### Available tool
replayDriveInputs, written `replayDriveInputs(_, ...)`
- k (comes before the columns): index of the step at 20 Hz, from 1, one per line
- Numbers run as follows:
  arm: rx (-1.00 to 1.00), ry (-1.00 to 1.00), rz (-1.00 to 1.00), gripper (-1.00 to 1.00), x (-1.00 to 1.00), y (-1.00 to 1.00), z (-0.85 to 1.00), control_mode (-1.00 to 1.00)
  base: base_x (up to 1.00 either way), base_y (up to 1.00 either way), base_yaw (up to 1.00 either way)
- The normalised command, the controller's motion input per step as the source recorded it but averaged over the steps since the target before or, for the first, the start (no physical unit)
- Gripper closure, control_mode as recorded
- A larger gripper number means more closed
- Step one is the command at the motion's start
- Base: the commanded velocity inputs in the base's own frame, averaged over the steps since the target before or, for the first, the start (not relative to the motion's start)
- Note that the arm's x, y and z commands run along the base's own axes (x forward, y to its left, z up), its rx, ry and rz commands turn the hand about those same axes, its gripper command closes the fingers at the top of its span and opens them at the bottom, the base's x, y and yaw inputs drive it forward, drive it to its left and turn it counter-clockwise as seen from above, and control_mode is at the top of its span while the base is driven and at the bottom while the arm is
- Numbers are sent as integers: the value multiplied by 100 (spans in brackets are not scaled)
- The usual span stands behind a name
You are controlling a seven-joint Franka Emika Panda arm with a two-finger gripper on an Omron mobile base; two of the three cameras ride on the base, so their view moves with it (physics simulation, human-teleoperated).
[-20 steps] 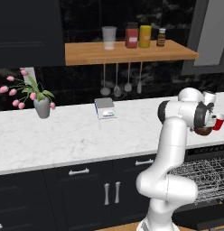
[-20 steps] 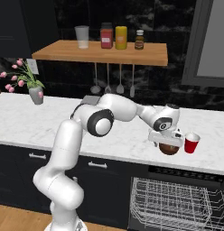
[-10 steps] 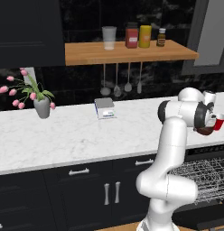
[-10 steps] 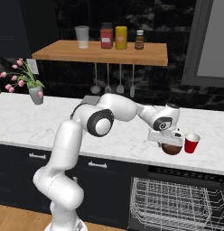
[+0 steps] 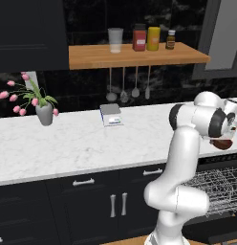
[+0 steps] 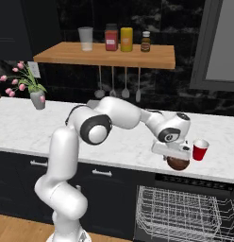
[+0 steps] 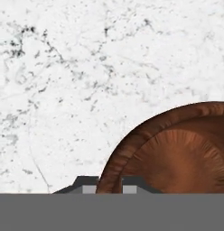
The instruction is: Pick up the cup and bowl from the counter, place them in the dishwasher, and close the dishwasher door.
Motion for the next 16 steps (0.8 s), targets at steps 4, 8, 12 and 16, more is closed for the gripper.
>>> replayDriveInputs(4, 0, -10, 12, 100, -100, 29, 0, -100, 0, 0, 0)
replayDriveInputs(8, 0, -7, 12, 100, -100, 20, 0, -100, 0, 0, 0)
replayDriveInputs(12, 0, -1, 4, 100, -94, 0, -9, -100, 0, 0, 0)
replayDriveInputs(16, 3, -6, 0, 100, -68, -17, -5, -100, 0, 0, 0)
